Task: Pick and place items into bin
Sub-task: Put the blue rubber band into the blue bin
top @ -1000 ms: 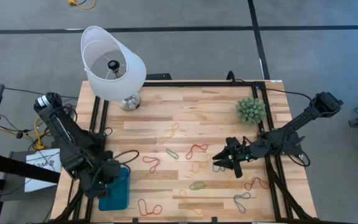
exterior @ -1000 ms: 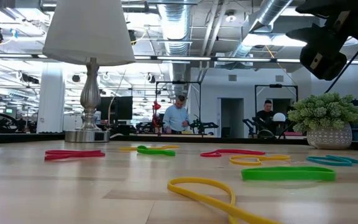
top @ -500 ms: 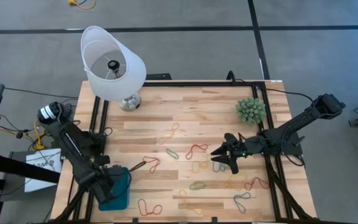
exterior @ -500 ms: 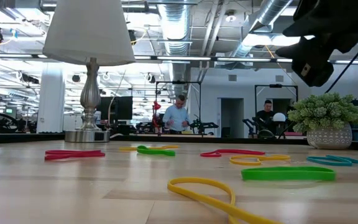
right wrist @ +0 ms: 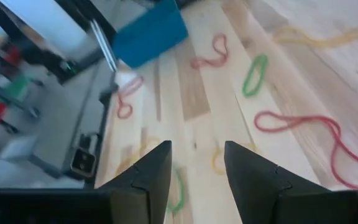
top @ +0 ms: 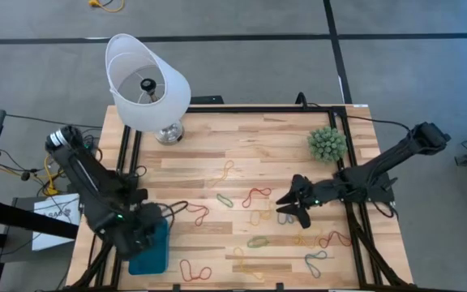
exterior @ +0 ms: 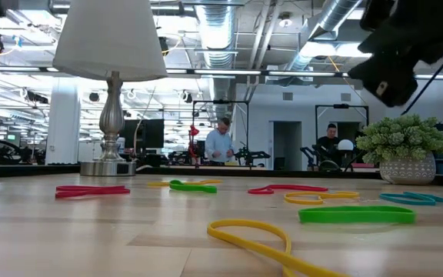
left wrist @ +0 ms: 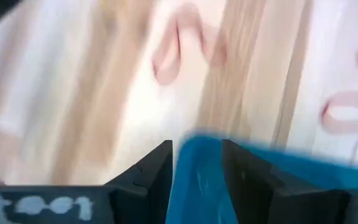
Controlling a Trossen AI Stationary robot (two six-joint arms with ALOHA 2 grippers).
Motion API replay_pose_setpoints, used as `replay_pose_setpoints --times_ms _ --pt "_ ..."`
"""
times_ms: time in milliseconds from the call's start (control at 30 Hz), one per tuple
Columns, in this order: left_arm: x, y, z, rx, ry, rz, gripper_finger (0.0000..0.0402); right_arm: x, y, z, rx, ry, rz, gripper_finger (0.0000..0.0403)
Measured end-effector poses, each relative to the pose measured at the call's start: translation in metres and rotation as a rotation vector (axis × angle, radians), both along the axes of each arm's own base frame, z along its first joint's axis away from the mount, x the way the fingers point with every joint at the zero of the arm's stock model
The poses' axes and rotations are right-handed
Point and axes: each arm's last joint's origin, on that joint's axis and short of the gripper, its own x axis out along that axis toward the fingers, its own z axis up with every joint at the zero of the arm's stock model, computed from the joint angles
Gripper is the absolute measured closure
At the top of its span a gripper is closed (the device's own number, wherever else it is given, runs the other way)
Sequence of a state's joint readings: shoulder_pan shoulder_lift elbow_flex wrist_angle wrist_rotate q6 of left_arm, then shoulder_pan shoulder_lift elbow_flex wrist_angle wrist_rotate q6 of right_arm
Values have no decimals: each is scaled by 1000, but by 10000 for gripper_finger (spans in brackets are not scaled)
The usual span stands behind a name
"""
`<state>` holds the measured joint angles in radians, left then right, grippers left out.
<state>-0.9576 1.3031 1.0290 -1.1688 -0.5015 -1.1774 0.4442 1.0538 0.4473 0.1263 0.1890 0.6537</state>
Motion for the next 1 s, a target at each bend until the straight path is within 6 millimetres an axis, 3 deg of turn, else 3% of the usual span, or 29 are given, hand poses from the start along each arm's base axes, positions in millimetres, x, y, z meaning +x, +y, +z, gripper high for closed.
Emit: replay_pose_setpoints --times_ms 133,233,400,567,1000 --pt "-12 13 25 34 -220 -12 275 6 6 33 -85 184 6 264" --pt "-22 22 37 57 -326 -16 276 9 15 37 -172 345 -27 264" --pt "-29 31 43 131 -395 -33 276 19 33 -3 -230 566 -128 265" --pt "-29 31 42 163 -386 -37 276 27 39 -37 -107 752 -300 265" --pt "-29 31 41 172 -376 -51 276 32 34 -65 -16 914 -469 265"
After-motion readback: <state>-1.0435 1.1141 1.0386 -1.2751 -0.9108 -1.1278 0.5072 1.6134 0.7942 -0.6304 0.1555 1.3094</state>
